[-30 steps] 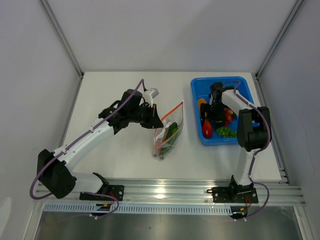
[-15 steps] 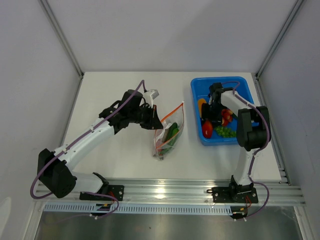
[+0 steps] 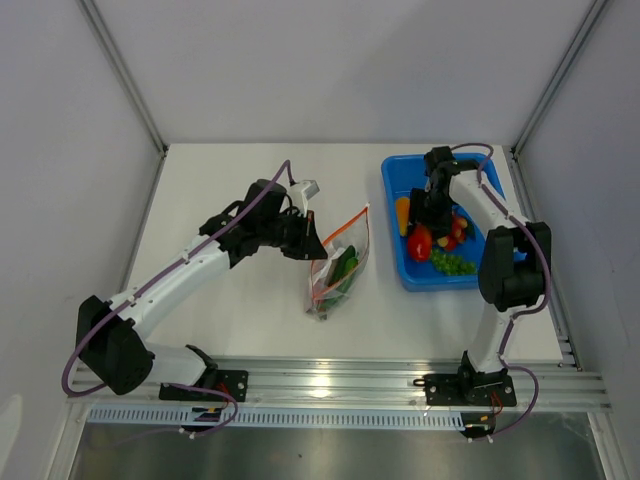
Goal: Place the food in the zip-top bag and seal the zipper
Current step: Pick up the fake fruit from the bin.
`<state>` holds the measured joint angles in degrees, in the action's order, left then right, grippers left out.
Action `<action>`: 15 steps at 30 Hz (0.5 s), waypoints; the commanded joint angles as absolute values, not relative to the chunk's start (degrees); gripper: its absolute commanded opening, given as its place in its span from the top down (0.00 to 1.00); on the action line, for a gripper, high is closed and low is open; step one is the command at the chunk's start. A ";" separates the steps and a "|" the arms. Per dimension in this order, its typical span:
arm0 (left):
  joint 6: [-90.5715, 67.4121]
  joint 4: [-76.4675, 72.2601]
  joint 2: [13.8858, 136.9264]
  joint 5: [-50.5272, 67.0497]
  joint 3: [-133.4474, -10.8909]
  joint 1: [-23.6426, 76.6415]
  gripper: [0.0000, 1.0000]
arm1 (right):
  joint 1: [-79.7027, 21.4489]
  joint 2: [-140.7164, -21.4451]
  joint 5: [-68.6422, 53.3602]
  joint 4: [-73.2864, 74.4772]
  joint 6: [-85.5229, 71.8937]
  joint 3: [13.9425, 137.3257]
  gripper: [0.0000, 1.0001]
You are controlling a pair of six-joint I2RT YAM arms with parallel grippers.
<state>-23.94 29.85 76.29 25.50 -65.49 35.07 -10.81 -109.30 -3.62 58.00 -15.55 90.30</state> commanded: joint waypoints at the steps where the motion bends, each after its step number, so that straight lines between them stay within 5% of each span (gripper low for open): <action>1: -23.82 28.74 76.11 26.98 -67.32 34.72 0.99 | -11.07 -104.42 -1.41 61.61 -17.75 96.22 1.00; 15: -25.75 29.18 77.34 29.70 -68.99 34.72 0.99 | -15.63 -92.38 -19.06 54.78 -20.57 106.35 1.00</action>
